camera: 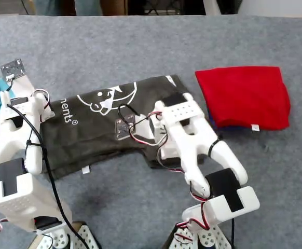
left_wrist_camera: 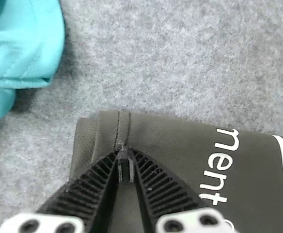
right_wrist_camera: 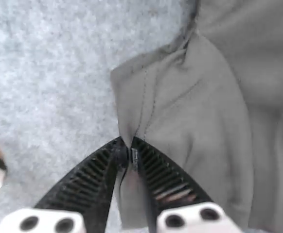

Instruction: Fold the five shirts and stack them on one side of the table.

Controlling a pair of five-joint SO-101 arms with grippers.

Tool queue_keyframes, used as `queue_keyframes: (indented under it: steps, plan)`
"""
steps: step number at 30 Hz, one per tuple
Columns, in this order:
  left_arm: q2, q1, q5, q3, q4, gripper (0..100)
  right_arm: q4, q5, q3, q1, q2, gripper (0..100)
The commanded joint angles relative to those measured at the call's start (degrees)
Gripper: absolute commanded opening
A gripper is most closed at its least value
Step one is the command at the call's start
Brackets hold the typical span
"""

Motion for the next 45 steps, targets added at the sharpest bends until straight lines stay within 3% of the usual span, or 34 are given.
queue_keyframes:
  steps: [1,11,17,25,38,45]
  plan:
    - [-3.08,0.31,0.18,0.04,-0.62,3,-2.37,-0.18,1.63,-0.7,-1.01,1.6]
    - [-3.08,0.31,0.18,0.04,-0.62,3,-0.62,0.79,3.65,-0.26,-4.88,20.9]
    - [-3.08,0.31,0.18,0.04,-0.62,3,1.93,2.81,6.99,-0.79,-14.64,21.1]
    - [-3.08,0.31,0.18,0.04,-0.62,3,-14.42,2.99,20.0,-0.62,-10.42,21.2]
    - [-3.08,0.31,0.18,0.13,-0.35,3,-17.85,0.97,13.49,1.76,0.22,20.8]
    - [-3.08,0.22,0.09,0.13,-0.26,3,-17.67,-1.85,12.44,1.23,2.15,12.6]
